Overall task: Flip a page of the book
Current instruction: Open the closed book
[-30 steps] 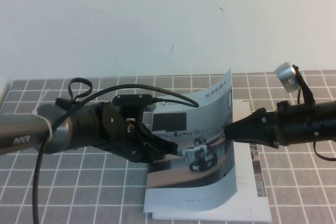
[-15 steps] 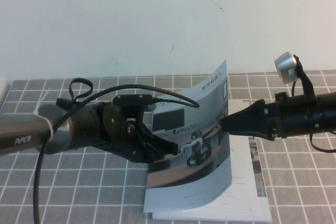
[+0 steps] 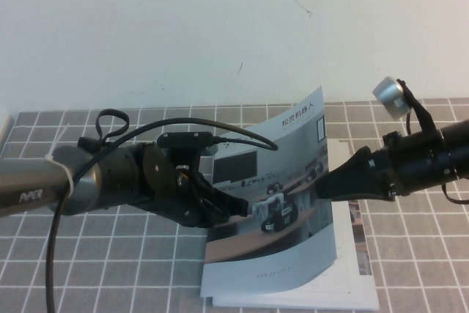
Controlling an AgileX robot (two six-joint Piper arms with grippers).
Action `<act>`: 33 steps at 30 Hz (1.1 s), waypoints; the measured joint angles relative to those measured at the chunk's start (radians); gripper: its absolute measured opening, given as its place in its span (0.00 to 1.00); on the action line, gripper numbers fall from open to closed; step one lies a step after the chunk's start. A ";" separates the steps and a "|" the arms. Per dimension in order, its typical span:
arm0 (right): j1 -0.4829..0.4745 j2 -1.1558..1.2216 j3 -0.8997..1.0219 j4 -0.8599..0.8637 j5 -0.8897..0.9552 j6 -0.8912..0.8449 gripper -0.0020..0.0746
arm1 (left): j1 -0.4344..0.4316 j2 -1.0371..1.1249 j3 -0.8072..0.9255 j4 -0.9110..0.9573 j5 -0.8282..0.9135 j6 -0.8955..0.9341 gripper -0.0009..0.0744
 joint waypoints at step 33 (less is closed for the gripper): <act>0.005 0.000 0.000 -0.227 -0.112 0.158 0.54 | 0.000 0.000 0.000 -0.004 -0.005 0.001 0.01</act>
